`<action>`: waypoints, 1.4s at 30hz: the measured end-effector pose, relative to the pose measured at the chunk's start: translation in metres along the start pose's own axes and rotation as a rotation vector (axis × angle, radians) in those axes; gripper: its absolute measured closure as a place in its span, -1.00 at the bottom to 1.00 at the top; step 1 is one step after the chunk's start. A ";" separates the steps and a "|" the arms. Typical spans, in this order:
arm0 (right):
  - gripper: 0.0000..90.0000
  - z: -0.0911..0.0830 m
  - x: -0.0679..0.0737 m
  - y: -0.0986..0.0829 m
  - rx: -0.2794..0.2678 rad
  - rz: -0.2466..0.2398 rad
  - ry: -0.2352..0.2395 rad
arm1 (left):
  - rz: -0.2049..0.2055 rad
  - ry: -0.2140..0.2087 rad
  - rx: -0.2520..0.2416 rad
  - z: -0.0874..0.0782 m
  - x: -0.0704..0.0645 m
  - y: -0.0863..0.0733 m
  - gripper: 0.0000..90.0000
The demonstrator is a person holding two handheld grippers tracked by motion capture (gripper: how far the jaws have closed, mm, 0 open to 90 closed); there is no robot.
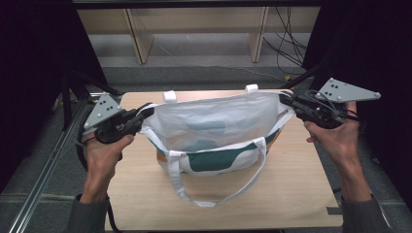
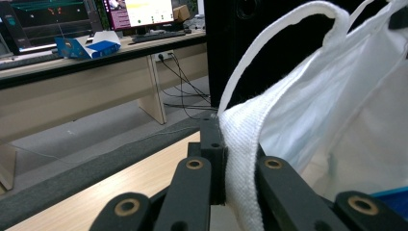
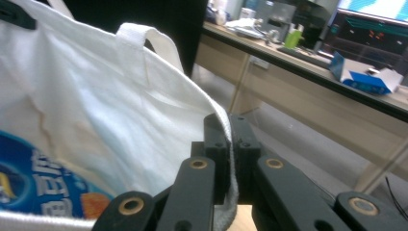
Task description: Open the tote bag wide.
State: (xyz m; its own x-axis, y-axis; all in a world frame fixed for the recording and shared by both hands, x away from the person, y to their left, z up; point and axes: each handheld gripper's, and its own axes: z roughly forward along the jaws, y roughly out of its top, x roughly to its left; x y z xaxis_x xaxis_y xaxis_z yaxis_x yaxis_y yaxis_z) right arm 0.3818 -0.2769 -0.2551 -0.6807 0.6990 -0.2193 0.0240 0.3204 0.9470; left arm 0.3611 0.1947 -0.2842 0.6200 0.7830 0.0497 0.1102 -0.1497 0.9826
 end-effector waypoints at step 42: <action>0.96 0.072 -0.021 -0.055 0.180 0.072 -0.044 | -0.038 -0.011 0.121 0.052 0.015 -0.086 0.86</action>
State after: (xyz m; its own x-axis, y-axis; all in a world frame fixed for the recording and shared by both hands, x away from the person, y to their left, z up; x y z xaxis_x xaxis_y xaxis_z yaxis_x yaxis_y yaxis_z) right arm 0.4480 -0.2632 -0.3194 -0.6399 0.7504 -0.1660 0.2049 0.3748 0.9042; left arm 0.4009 0.1879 -0.3771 0.6215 0.7833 0.0100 0.2268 -0.1921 0.9548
